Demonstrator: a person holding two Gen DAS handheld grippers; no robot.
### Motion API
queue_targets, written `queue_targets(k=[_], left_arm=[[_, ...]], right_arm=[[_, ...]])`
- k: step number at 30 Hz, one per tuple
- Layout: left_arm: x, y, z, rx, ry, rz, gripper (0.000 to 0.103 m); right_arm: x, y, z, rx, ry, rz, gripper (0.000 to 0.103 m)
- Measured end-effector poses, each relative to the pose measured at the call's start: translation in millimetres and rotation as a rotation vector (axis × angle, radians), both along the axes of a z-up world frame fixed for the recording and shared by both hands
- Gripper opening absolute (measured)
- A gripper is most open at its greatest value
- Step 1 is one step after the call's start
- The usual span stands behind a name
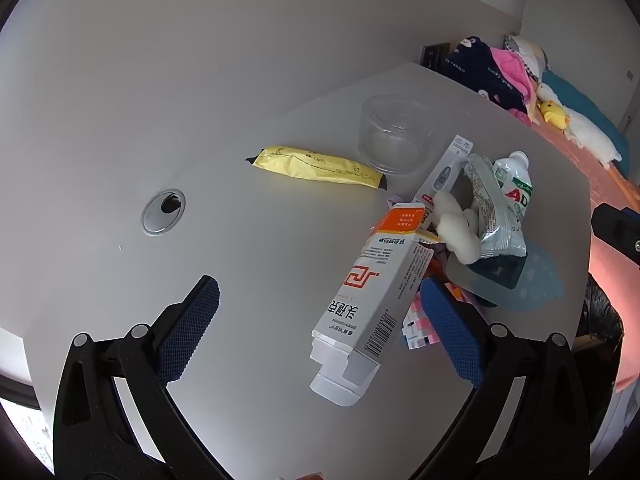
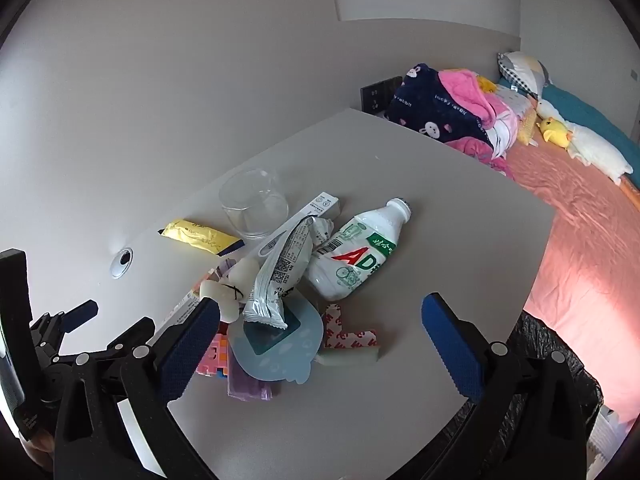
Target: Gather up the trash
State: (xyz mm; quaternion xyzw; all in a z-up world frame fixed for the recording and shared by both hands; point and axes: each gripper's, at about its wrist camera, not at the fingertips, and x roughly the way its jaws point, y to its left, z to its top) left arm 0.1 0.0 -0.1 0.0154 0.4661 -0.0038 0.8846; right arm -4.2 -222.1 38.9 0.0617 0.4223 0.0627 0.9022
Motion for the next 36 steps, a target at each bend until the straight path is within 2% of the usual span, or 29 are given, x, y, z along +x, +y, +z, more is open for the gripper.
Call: queue_targets(k=[12,36], left_arm=[[0,3,6,-0.018,0.008,0.010,0.097],[-4,-5,3,-0.017,-0.011,-0.035,0.097]], right_arm=[[0,-5,-3,-0.005,0.011,-0.015,0.100],[1,-9,-2,-0.002,0.005,-0.027,0.100]])
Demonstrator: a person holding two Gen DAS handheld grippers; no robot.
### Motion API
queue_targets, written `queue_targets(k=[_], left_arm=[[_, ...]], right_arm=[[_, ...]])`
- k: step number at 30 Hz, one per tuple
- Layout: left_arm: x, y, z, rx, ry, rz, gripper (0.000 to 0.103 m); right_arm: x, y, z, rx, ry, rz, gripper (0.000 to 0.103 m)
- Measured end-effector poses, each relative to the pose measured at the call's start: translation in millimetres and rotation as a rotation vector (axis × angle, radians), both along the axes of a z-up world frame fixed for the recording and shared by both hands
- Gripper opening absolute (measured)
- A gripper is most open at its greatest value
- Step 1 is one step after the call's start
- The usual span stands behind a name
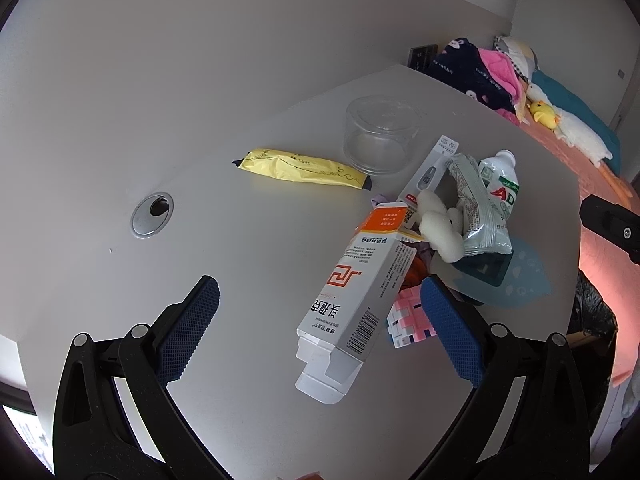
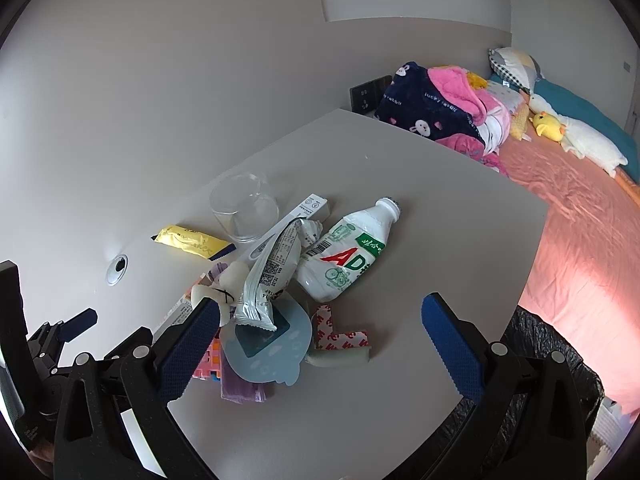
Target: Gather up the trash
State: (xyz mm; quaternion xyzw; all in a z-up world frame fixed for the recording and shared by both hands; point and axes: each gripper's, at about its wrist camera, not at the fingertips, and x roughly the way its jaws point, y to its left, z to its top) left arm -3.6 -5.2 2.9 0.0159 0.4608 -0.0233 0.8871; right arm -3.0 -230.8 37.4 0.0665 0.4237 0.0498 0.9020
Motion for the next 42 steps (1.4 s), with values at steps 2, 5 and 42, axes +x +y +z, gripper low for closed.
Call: queue_targets(k=[2,5,42], left_arm=[[-0.5,-1.6,0.1,0.007,-0.002,-0.003,0.097],[-0.6,-2.1,-0.1,0.004,-0.002,-0.005,0.097],[3.1,-9.4,-7.5,0.000,0.020,-0.034,0.097]], right_arm=[[-0.2,-0.8,-0.2,0.000,0.000,-0.001,0.100],[-0.2,-1.6,-0.8,-0.001,-0.001,-0.002,0.100],[1.3,-4.7,-6.6,0.002,0.016,-0.014,0.100]])
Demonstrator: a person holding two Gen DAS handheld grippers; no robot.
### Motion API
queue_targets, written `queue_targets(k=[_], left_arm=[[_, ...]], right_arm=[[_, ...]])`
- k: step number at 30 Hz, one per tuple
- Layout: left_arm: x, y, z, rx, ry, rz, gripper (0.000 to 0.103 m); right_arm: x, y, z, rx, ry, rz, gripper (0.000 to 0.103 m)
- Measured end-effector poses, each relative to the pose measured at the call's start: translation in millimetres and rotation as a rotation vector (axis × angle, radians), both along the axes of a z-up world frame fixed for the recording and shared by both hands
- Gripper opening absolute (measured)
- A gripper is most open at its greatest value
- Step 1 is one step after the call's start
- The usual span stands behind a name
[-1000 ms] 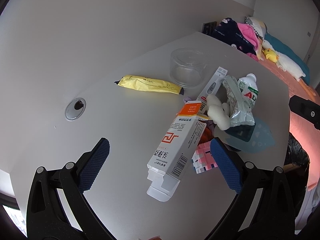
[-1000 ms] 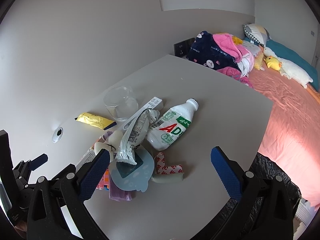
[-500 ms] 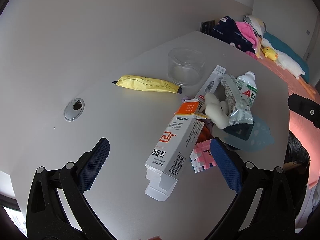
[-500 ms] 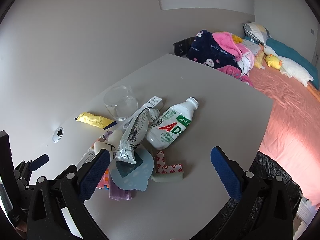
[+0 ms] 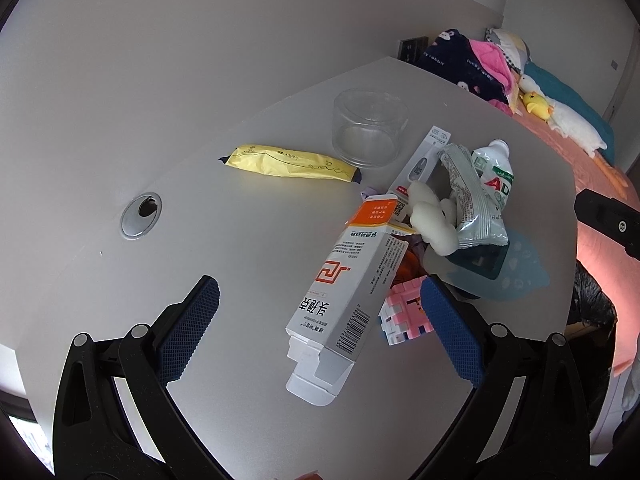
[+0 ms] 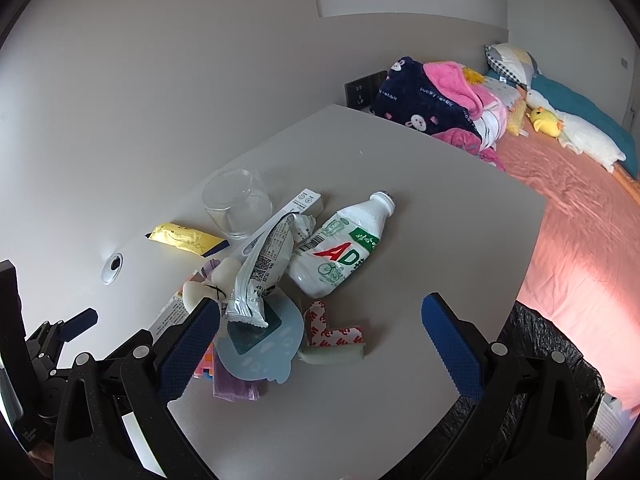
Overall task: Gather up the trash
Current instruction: 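Grasp the white printed box with the left gripper while the right grasps the silver wrapper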
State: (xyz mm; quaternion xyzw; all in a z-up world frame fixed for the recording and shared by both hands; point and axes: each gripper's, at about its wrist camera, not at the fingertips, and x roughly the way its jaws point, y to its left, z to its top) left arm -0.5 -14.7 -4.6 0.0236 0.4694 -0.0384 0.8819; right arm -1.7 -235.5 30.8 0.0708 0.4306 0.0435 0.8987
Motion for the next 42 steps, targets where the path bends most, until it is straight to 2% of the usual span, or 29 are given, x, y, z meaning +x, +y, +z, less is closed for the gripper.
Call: queue_targets(k=[9,11,19,25,34,36,38,41,42], left_arm=[[11,4,-14,-0.006,0.033,-0.031,0.097],[13,4,-16,0.005,0.035,-0.043,0.097],[29,4,-31,0.040,0.083,-0.106,0.097],[36,12,-41,0.015,0.116,-0.122,0.097],[37,28,-49,-0.024,0.118,-0.123,0.096],[38,31,-50,-0.031,0.126,-0.119,0.088],[39,35,-52,-0.041,0.137,-0.097,0.084],[40,44,-55,-0.093,0.168,-0.064,0.078],[39,47,-55,-0.115,0.170,-0.059,0.072]], right_arm=[[11,8,-9,-0.014,0.017,0.006,0.100],[14,10,-11,-0.009,0.023,0.008,0.096],[33,25,-20,0.022,0.060,0.040,0.091],[54,38,-31,0.043,0.093,0.044,0.076],[70,50,-47,0.048,0.136,0.044,0.054],[71,52,-50,0.050,0.142,0.051,0.051],[73,54,-51,0.053,0.144,0.064,0.043],[73,55,-52,0.062,0.137,0.080,0.035],[72,54,-51,0.069,0.133,0.085,0.034]])
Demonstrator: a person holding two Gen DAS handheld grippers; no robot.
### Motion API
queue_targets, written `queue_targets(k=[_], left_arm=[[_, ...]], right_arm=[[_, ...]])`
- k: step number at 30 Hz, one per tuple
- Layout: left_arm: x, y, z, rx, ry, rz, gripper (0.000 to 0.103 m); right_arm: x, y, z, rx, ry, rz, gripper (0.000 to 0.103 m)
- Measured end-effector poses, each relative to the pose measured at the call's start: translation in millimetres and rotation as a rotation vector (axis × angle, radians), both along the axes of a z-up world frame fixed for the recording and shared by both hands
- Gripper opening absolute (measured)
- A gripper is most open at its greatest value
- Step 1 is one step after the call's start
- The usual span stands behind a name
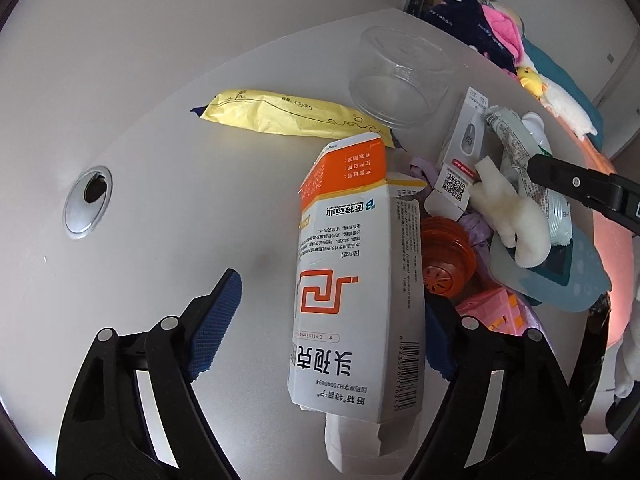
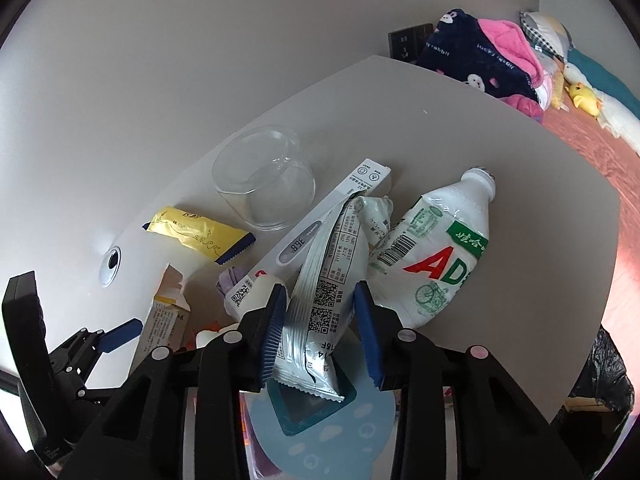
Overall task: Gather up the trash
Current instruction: 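Grasp the white printed box with the left gripper while the right grasps the silver wrapper, then lift the box and wrapper with both grippers toward the black trash bag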
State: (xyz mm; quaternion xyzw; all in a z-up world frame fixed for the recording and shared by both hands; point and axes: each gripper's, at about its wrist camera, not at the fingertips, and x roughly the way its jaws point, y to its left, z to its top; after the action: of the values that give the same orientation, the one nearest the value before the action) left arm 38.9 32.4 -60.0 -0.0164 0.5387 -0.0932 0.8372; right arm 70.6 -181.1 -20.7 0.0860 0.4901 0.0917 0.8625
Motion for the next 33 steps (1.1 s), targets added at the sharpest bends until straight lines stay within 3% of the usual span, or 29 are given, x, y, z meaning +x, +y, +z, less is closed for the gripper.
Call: queue_targets(k=[1,4,7,18,33], left_arm=[[-1,2,0,-0.011,0.001,0.003,0.059],[-5,8,1,-0.011,-0.009,0.022,0.039],[-9,12,7,-0.021,-0.032,0.037,0.035],[-20,6,43,-0.032,-0.104,0.045,0.034],[-23,-74,84,-0.042,-0.200,-0.106,0.034]], right_arm=[[0,0,0,0.005,-0.004,0.005,0.033],[-4,-1,5,0.025,-0.028,0.021,0.029],[-7,0,11,0.026,-0.054,0.029,0.028],[-26,-18,34,0.036,-0.093,0.018,0.028],[-80,-75,69,0.044,-0.192,-0.042,0.022]])
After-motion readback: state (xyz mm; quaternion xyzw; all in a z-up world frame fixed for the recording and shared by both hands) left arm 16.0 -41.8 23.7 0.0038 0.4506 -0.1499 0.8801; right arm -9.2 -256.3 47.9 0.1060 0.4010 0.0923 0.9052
